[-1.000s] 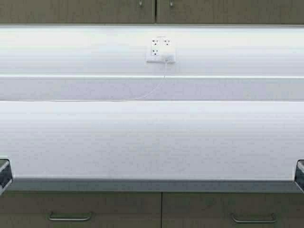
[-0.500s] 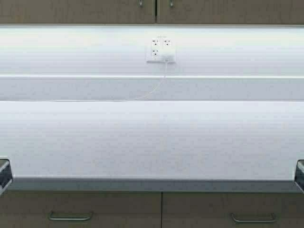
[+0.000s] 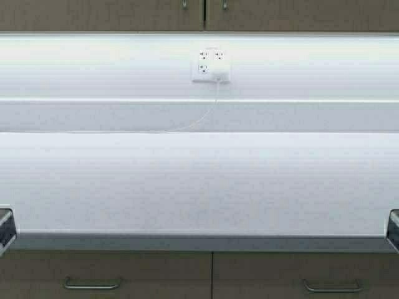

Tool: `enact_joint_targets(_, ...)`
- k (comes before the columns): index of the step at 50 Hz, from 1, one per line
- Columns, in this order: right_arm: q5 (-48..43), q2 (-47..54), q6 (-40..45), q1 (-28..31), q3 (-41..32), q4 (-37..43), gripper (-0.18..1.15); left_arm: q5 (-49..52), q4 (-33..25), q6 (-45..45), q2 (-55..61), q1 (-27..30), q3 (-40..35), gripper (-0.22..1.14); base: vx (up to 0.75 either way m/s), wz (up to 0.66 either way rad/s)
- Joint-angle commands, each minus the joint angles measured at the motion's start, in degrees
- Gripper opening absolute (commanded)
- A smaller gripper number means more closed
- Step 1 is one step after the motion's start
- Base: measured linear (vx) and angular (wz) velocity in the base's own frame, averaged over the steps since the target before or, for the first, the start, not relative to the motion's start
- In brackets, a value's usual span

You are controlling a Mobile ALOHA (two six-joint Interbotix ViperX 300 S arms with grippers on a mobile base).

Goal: Open the cabinet, put the pot inside, then close it

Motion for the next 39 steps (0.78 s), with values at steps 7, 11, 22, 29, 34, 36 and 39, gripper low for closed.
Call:
enact_joint_targets(7, -0.2, -0.4, -0.1, 0.1, -0.4, 0.0, 0.06, -0.4, 0.1, -0.1, -0.4, -0.1, -0.4, 0.03, 0.0, 0.0)
enact_joint_targets(11, -0.3, -0.4, -0.1, 0.1, -0.4, 0.0, 0.06, -0.4, 0.1, -0.1, -0.4, -0.1, -0.3, 0.03, 0.0, 0.0)
enact_joint_targets(22, -0.2, -0.4, -0.1, 0.1, -0.4, 0.0, 0.06, -0.4, 0.1, -0.1, -0.4, -0.1, -0.2, 0.03, 0.0, 0.0)
enact_joint_targets(29, -0.3, -0.4, -0.1, 0.1, -0.3, 0.0, 0.06, -0.4, 0.1, -0.1, -0.4, -0.1, -0.2, 0.03, 0.0, 0.0)
enact_joint_targets(34, -0.3, -0.4, -0.1, 0.1, -0.3, 0.0, 0.06, -0.5, 0.1, -0.1, -0.4, -0.1, -0.2, 0.03, 0.0, 0.0)
enact_joint_targets(36, -0.3, -0.4, -0.1, 0.1, -0.3, 0.0, 0.06, -0.4, 0.1, -0.1, -0.4, -0.1, -0.2, 0.03, 0.0, 0.0)
enact_joint_targets(39, -0.3, -0.4, -0.1, 0.1, -0.3, 0.0, 0.06, -0.4, 0.0, -0.1, -0.4, -0.1, -0.2, 0.03, 0.0, 0.0)
